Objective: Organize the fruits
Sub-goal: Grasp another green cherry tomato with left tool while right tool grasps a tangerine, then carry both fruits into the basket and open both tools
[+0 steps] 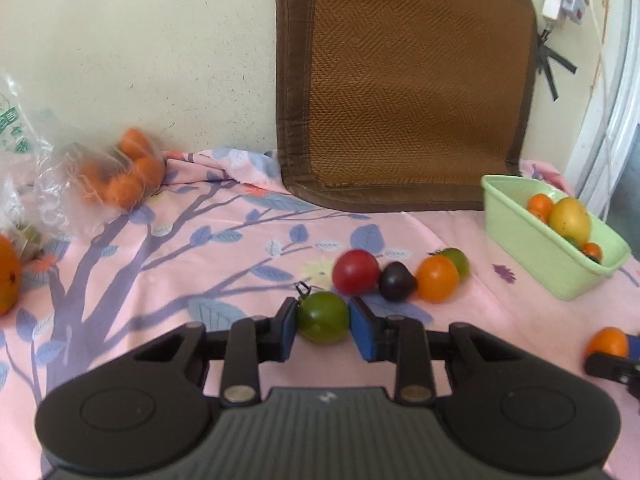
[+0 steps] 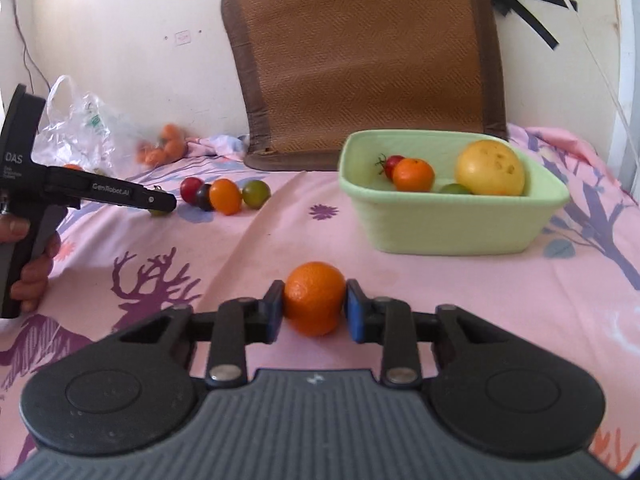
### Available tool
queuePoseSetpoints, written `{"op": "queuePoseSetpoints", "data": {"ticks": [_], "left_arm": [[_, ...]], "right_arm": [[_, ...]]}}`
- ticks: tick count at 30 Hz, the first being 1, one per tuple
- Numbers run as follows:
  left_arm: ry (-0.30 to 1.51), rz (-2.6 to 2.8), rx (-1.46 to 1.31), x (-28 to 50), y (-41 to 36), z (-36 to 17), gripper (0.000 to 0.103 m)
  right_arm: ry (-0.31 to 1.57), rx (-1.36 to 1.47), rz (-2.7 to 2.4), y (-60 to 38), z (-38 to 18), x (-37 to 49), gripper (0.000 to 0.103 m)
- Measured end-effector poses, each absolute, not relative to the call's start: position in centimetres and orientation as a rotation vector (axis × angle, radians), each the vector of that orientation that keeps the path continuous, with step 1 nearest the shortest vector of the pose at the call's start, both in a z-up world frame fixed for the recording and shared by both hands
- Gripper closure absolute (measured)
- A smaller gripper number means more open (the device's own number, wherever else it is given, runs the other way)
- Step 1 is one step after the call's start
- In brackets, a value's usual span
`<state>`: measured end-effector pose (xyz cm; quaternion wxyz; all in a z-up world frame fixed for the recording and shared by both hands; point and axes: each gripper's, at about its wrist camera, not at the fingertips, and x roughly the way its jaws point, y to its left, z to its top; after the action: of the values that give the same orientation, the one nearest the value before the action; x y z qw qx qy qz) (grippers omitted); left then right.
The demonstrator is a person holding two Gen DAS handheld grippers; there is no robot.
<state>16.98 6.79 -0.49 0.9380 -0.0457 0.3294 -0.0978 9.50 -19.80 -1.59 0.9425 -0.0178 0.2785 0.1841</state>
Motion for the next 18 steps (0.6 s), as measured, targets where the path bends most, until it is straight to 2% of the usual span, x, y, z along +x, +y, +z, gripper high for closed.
{"op": "queuePoseSetpoints", "data": {"ticks": [12, 18], "left_arm": [[0.583, -0.311, -0.057, 2.0, 1.0, 1.1, 0.075], [0.634, -0.26, -0.039, -0.5, 0.5, -0.3, 0.075]], "right_arm": [[0.518, 0.004, 0.52, -17.6, -0.6, 2.5, 0.069], [0.561, -0.02, 0.586, -16.1, -1.4, 1.3, 0.068]]}}
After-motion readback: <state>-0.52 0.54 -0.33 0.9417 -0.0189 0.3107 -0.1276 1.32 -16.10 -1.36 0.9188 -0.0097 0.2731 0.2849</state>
